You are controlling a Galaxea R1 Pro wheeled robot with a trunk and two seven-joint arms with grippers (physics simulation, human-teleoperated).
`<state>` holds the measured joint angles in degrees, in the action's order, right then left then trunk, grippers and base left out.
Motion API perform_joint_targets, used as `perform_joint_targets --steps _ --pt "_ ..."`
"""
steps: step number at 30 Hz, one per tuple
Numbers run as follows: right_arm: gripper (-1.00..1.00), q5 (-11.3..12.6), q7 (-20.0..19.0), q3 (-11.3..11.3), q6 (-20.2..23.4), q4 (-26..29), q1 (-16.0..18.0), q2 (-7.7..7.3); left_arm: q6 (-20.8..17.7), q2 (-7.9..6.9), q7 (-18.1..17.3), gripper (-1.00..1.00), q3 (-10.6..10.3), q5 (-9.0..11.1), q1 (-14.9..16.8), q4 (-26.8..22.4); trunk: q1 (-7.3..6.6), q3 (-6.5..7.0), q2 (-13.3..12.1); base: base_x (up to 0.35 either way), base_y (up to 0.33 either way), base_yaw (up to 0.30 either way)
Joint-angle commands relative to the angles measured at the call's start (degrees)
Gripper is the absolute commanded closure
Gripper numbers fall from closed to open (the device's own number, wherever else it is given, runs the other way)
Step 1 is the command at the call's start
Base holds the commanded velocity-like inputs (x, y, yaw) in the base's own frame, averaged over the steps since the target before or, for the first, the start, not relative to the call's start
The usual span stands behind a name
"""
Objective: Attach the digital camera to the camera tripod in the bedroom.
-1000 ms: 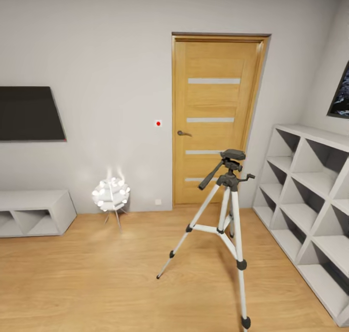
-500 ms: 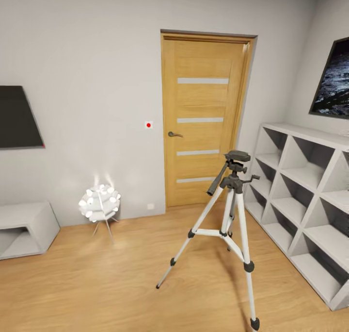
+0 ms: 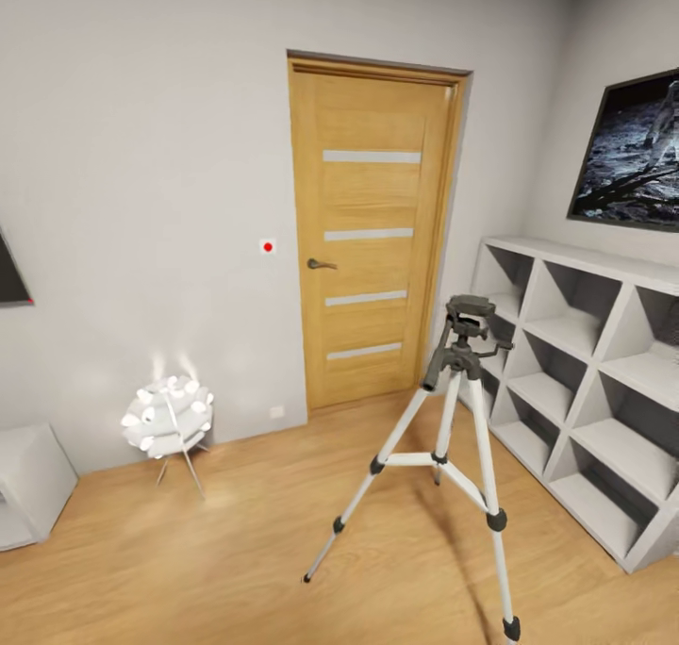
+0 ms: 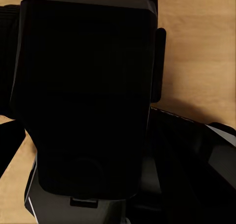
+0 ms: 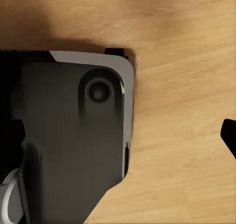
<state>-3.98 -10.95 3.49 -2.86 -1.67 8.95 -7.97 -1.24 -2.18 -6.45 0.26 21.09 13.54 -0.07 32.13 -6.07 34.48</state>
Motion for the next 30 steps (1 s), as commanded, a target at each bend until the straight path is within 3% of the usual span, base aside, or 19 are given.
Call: perform_joint_targets --steps 1,7,20,30 --pt "-1.00 -0.39 -0.13 0.37 -0.28 -0.18 0.10 0.01 -0.10 -0.02 -0.23 1.00 0.01 0.26 0.03 -0.02 0.03 -0.10 0.08 0.162 0.328 -0.252" --pt "-1.00 -0.33 -0.13 0.37 0.05 -0.18 0.10 0.11 0.05 -0.02 -0.23 1.00 0.00 0.26 0.04 -0.02 0.03 -0.10 0.08 0.087 0.194 -0.274" --pt "-1.00 -0.10 -0.13 0.53 0.24 -0.18 0.10 0.06 0.02 -0.02 -0.16 1.00 -0.01 0.31 0.01 -0.02 0.03 -0.10 0.08 0.008 0.014 -0.291" --pt "-1.00 -0.38 -0.13 0.42 -0.11 -0.18 0.10 -0.06 -0.10 0.07 -0.22 1.00 -0.08 0.18 0.04 -0.02 0.03 -0.10 0.08 0.228 0.207 -0.221"
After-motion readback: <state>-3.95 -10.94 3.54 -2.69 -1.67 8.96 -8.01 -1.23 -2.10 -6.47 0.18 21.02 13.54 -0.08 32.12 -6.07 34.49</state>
